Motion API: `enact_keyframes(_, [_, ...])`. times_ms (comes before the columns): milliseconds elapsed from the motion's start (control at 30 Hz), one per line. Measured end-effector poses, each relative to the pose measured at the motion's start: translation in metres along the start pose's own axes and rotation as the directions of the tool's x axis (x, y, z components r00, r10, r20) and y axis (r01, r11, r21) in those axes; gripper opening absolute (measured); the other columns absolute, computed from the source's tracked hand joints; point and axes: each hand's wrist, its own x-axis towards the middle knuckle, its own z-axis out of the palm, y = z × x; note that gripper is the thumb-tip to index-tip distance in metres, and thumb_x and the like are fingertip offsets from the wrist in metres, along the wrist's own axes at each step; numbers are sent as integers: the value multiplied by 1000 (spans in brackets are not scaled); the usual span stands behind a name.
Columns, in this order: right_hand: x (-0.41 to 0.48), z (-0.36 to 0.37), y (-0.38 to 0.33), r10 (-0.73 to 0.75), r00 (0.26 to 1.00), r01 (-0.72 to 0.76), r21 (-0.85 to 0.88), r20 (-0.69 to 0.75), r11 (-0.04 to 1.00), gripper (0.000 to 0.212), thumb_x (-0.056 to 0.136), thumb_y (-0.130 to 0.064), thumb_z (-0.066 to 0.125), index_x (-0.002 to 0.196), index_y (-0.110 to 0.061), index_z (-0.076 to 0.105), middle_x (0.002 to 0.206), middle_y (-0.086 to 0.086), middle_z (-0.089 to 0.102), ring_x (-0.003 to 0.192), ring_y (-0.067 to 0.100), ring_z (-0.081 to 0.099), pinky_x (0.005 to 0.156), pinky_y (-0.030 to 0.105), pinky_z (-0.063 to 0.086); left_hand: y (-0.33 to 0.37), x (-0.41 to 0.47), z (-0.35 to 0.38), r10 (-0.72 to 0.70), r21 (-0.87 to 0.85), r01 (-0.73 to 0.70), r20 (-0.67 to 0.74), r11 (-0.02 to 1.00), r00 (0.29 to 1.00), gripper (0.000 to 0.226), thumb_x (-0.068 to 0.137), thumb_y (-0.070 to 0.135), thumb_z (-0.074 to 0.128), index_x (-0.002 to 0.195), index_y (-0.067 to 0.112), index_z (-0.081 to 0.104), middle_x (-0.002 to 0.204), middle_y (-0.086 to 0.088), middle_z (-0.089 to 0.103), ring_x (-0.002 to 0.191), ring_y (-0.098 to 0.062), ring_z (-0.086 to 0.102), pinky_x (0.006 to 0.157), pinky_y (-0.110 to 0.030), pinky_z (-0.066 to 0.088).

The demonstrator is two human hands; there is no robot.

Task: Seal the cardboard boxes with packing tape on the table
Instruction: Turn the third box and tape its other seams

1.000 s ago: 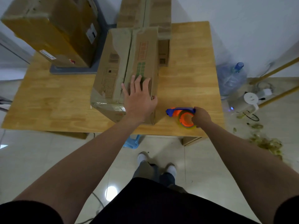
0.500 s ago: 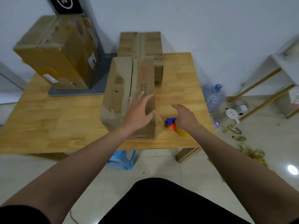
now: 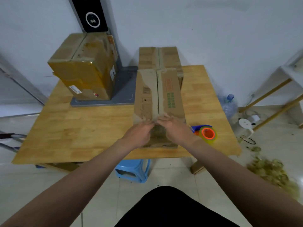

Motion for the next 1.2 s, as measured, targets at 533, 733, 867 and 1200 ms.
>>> enact_keyframes(533, [-53, 30, 14, 310, 945, -327, -275, -107, 904, 69, 90, -12, 48, 157, -17, 32, 165, -4, 26, 152, 20, 24, 120, 53, 25, -22, -15, 19, -42, 204, 28, 64, 979, 997, 58, 113, 33, 24, 164, 10, 10, 172, -4, -1, 158, -16, -4, 129, -40, 4])
enact_keyframes(733, [-55, 33, 15, 343, 934, -357, -291, -99, 888, 76, 90, -12, 55, 159, -19, 25, 167, -6, 17, 154, 19, 17, 121, 51, 23, -36, -31, 16, -109, 221, 97, 42, 971, 993, 64, 112, 36, 27, 164, 12, 0, 172, 0, -9, 157, -13, -10, 128, -45, 6])
enact_keyframes(867, [-51, 30, 16, 360, 932, -361, -244, -52, 900, 75, 96, -12, 48, 162, -21, 11, 169, -10, 3, 156, 15, 2, 124, 47, 15, -45, -38, 11, -134, 211, 118, 64, 970, 989, 67, 111, 37, 31, 164, 14, -2, 172, 2, -13, 157, -12, -11, 128, -45, 5])
enact_keyframes(1200, [-3, 31, -32, 214, 974, -194, -208, 77, 959, 82, 91, -14, 53, 161, -19, 10, 169, -4, 10, 156, 24, 6, 126, 41, 7, -4, -8, 8, -82, 185, 55, 143, 981, 986, 65, 108, 23, 36, 165, 16, 6, 173, 2, -2, 159, -19, -6, 128, -50, 0])
